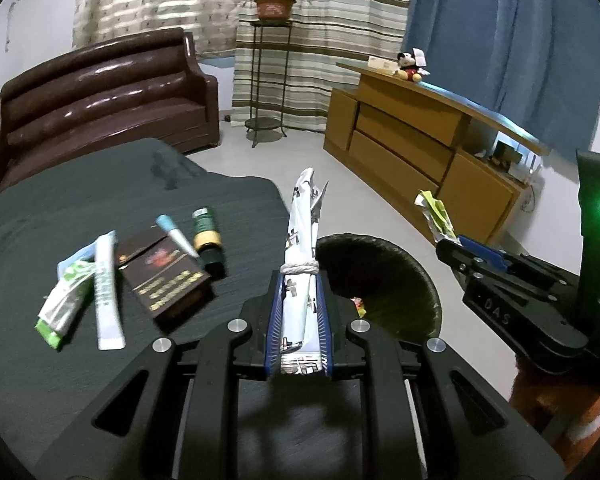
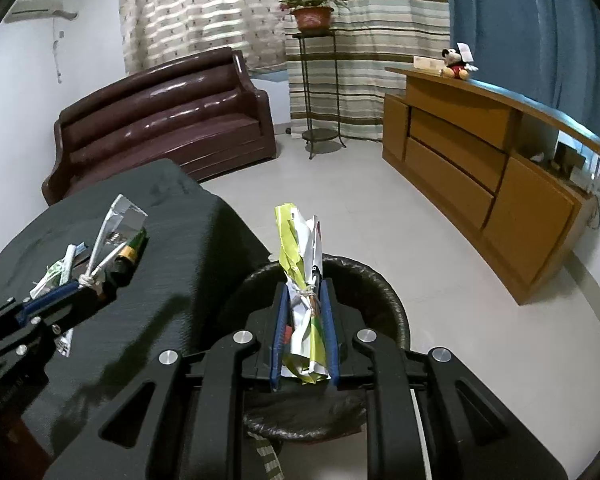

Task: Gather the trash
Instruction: 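Carry the white tube and yellow-green wrapper over the bin and open both grippers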

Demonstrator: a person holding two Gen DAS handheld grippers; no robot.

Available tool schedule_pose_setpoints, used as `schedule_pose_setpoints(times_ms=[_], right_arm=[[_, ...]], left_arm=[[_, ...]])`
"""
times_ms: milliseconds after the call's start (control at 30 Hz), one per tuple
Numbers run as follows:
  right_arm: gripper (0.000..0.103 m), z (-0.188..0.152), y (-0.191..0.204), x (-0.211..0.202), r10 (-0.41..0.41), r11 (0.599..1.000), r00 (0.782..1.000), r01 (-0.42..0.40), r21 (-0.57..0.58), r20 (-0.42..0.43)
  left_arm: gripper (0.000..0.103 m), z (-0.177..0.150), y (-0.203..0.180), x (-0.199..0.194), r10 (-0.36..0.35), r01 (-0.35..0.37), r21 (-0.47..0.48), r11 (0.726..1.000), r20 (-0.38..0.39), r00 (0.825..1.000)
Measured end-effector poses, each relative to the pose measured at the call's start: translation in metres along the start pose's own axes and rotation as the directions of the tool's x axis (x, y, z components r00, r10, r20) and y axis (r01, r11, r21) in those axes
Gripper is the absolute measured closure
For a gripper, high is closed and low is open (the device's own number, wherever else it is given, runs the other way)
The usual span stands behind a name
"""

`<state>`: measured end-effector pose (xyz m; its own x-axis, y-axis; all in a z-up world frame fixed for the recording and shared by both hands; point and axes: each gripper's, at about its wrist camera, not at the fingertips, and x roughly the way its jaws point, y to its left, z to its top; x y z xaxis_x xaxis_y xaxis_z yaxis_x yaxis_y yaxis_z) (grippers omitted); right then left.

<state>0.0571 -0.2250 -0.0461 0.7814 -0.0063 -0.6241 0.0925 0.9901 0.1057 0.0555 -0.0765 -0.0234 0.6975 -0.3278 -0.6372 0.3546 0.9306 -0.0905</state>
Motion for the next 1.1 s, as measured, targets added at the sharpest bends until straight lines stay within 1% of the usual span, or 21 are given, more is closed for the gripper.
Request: schedule_pose_setpoints(times_ms=[200, 467, 633, 700, 767, 800, 833, 867, 967, 1067, 1100], right_arm=[[0.085, 0.000, -0.010, 0.007, 0.002, 1.000, 1.000, -0.002, 0.011, -0.002], [0.085, 0.000, -0.019, 0.014, -0.013, 1.000, 1.000, 0.013, 0.017, 0.003], [0.085, -0.001, -0.024, 0.020, -0.012, 0.999, 1.000, 0.012, 0.033, -0.003], [0.085, -0.001, -0.027, 0.023, -0.002, 0.999, 1.000, 0.003, 0.037, -0.012], [0.084, -0.002, -0.027, 0.026, 0.004, 0.999, 1.000, -0.003, 0.037, -0.022], [0.081, -0.001, -0.028, 0.028, 0.000, 0.999, 1.000, 0.001, 0.040, -0.022], [0.077, 0.001, -0.029, 0.029, 0.001, 0.999, 1.000, 0.001, 0.045, -0.025], [0.076, 0.001, -0.030, 0.029, 0.001, 0.999, 1.000, 0.000, 0.048, -0.026], [0.072, 0.002, -0.032, 0.028, -0.010, 0.999, 1.000, 0.011, 0.051, -0.020], [0.067, 0.003, -0.034, 0.026, -0.018, 0.998, 1.000, 0.019, 0.060, -0.014], [0.064, 0.003, -0.034, 0.026, -0.021, 0.998, 1.000, 0.021, 0.061, -0.012]], left_arm=[[0.087, 0.004, -0.018, 0.018, 0.000, 0.000, 0.022, 1.000, -0.006, 1.000], [0.087, 0.007, -0.026, 0.037, 0.007, -0.006, 0.040, 0.999, -0.024, 1.000], [0.087, 0.008, -0.031, 0.046, 0.007, -0.005, 0.049, 0.999, -0.034, 0.999], [0.087, 0.008, -0.034, 0.050, -0.003, 0.006, 0.061, 0.998, -0.046, 0.999], [0.086, 0.009, -0.037, 0.054, -0.002, 0.006, 0.071, 0.997, -0.055, 0.998], [0.086, 0.010, -0.037, 0.056, 0.002, 0.002, 0.067, 0.998, -0.055, 0.998], [0.083, 0.010, -0.035, 0.056, 0.002, 0.001, 0.062, 0.998, -0.056, 0.998], [0.077, 0.010, -0.033, 0.057, 0.001, 0.002, 0.056, 0.998, -0.060, 0.998], [0.067, 0.012, -0.030, 0.057, 0.008, -0.005, 0.040, 0.999, -0.059, 0.998], [0.064, 0.012, -0.029, 0.055, 0.007, -0.006, 0.032, 0.999, -0.056, 0.998], [0.063, 0.012, -0.028, 0.054, 0.007, -0.005, 0.029, 1.000, -0.056, 0.998]])
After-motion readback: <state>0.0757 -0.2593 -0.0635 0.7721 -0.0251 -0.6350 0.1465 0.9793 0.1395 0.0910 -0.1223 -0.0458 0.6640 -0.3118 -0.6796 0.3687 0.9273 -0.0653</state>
